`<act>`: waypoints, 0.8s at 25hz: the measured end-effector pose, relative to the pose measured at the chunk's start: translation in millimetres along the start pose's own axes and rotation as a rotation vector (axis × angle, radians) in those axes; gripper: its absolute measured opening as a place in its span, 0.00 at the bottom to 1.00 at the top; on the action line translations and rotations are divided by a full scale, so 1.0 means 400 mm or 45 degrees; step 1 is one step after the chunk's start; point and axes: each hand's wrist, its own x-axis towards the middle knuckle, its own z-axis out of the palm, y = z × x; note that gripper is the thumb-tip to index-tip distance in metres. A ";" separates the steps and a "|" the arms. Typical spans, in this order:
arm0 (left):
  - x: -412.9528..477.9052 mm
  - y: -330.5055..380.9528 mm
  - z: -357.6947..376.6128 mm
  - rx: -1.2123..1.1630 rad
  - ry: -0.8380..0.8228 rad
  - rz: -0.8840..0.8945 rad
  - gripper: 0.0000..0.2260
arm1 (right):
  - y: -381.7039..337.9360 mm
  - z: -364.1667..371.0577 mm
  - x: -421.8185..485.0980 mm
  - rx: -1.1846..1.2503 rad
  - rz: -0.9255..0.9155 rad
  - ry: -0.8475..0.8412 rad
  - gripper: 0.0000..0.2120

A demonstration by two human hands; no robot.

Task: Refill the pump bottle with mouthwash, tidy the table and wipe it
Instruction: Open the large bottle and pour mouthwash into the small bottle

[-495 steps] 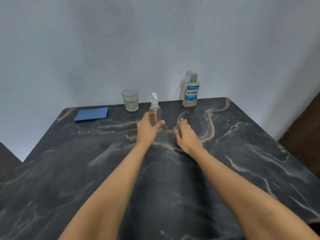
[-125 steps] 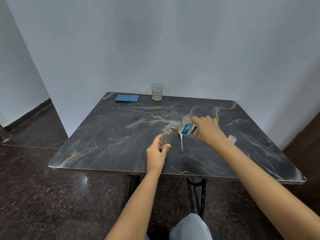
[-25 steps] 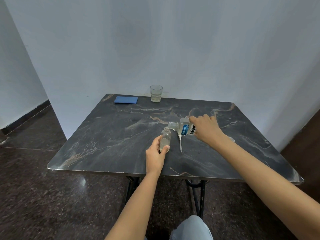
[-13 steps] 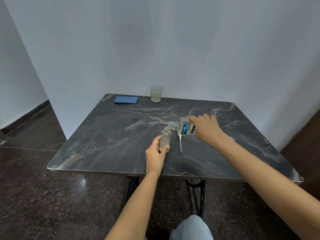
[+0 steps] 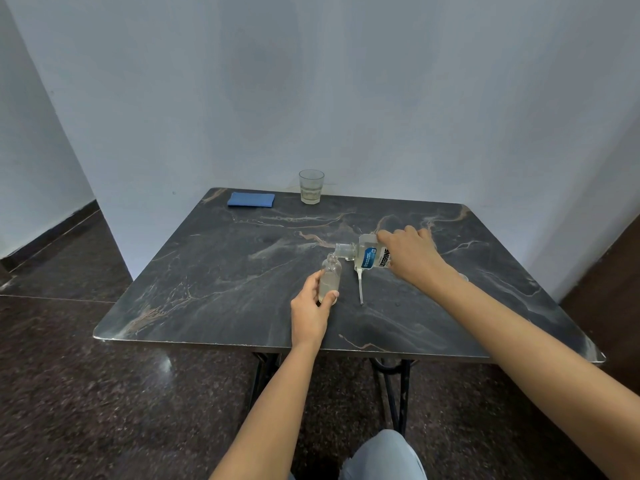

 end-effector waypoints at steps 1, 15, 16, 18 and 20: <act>0.000 0.001 0.000 0.005 0.002 -0.003 0.19 | 0.000 0.000 0.000 -0.008 -0.004 0.001 0.19; -0.001 0.001 0.001 0.016 0.008 -0.006 0.18 | -0.003 -0.019 -0.004 -0.068 -0.022 -0.004 0.19; 0.000 -0.001 0.001 0.019 0.008 -0.003 0.18 | -0.003 -0.021 -0.005 -0.069 -0.021 -0.006 0.20; 0.002 -0.004 0.002 0.021 0.007 -0.001 0.17 | -0.004 -0.022 -0.006 -0.069 -0.022 -0.004 0.20; 0.003 -0.005 0.002 0.023 0.007 -0.002 0.17 | -0.004 -0.022 -0.007 -0.065 -0.024 -0.009 0.20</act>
